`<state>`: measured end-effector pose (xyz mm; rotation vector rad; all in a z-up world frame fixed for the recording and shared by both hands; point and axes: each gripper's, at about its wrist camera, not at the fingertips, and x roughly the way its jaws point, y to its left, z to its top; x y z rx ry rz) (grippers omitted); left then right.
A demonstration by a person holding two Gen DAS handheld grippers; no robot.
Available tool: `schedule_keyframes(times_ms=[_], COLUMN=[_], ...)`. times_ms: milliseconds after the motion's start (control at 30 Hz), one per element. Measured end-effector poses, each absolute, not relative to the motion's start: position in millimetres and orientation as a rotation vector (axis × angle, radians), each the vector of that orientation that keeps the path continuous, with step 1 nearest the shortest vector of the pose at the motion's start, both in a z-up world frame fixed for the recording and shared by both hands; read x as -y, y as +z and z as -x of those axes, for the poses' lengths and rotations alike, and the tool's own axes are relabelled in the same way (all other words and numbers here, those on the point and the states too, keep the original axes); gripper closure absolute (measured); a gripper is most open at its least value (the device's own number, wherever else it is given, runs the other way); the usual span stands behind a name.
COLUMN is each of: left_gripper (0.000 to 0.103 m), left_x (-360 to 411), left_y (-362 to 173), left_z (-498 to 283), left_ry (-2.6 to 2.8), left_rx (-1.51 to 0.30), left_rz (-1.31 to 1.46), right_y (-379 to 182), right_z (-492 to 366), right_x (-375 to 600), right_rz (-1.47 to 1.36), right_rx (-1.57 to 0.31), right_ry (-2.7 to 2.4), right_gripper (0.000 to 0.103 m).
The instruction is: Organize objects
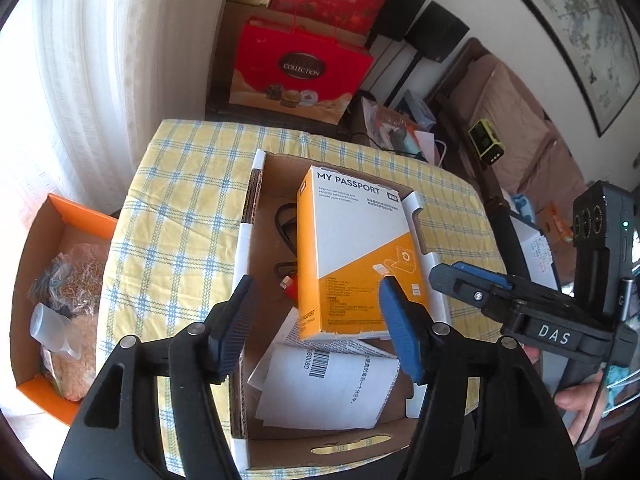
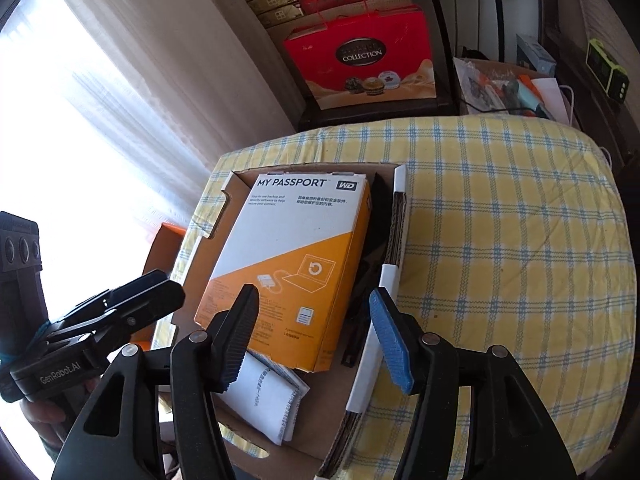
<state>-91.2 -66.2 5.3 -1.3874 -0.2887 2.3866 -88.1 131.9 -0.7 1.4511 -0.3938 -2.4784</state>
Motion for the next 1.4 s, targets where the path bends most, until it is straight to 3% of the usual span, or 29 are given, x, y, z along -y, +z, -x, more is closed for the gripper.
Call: schedule_keyframes(times_ms=[233, 567, 667, 733, 1000, 1400], left_gripper=[0.036, 0.036, 0.022, 0.02, 0.001, 0.0], left_x=[81, 103, 101, 98, 78, 53], left_y=[13, -10, -3, 3, 19, 20], left_z=[60, 37, 25, 18, -6, -30], left_ry=[2.495, 2.537, 2.61, 2.641, 2.678, 2.653], left_rx=[0.137, 0.168, 0.118, 0.097, 0.063, 0.066], left_rz=[1.353, 1.402, 1.343, 1.3, 1.206, 1.205], right_y=[17, 16, 15, 16, 24, 25], right_z=[62, 21, 9, 2, -24, -61], right_x=[-139, -141, -138, -139, -139, -149], right_rz=[-1.391, -1.334, -1.312, -1.295, -1.233, -1.229], right_rx=[0.277, 0.125, 0.081, 0.069, 0.041, 0.041], right_ry=[-2.556, -2.693, -2.741, -2.769, -2.875, -2.979], right_gripper=[0.024, 0.015, 0.01, 0.002, 0.001, 0.0])
